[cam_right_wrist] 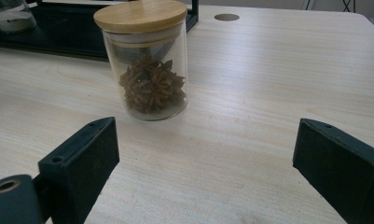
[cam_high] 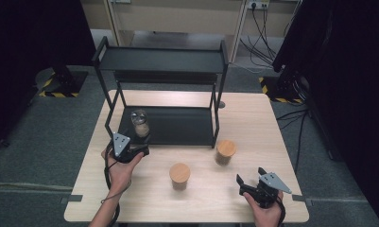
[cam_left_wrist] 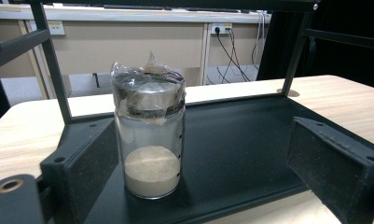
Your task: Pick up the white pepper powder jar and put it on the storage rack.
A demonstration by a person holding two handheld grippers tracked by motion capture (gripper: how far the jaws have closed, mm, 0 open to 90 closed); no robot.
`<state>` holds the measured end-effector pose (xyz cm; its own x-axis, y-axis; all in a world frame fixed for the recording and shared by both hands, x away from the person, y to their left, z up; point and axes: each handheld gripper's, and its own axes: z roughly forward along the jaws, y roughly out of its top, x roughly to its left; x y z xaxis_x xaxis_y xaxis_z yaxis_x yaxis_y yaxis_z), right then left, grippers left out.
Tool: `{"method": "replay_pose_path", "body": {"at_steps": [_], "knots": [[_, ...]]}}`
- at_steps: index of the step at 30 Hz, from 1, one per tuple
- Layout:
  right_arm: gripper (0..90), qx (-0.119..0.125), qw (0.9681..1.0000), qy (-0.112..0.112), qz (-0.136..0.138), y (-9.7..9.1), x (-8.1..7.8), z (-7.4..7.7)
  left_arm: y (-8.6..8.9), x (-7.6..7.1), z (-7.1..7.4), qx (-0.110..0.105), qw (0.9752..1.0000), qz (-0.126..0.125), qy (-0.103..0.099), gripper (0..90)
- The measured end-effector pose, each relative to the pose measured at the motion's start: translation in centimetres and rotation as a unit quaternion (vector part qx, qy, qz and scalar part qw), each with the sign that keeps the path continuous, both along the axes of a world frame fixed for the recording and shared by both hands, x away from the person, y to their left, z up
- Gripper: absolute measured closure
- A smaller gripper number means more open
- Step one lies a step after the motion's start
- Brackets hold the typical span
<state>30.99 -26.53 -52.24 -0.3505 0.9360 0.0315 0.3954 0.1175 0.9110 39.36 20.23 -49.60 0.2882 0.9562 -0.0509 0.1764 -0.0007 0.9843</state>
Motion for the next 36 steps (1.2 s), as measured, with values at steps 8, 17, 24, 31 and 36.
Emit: {"method": "replay_pose_path", "body": {"at_steps": [8,17,24,31,36], "knots": [[7.3,0.001,1.0000,0.000,0.000,0.0,0.0,0.0,0.2,-0.9,-0.1,-0.009,0.9999,-0.004,0.004,8.4],[7.3,0.001,1.0000,0.000,-0.001,0.0,0.0,0.0,0.8,-1.9,-0.8,-0.017,0.9998,-0.005,0.011,8.2],[7.3,0.002,1.0000,0.000,-0.001,0.0,0.0,0.0,1.0,-2.4,-1.2,-0.016,0.9997,-0.008,0.016,8.2],[7.3,0.002,1.0000,-0.001,-0.001,0.0,0.0,0.0,1.1,-3.1,-1.6,-0.018,0.9996,-0.011,0.021,8.1],[7.3,0.002,1.0000,-0.001,-0.001,0.0,0.0,0.0,0.9,-3.7,-1.8,-0.017,0.9995,-0.018,0.022,8.0]]}}
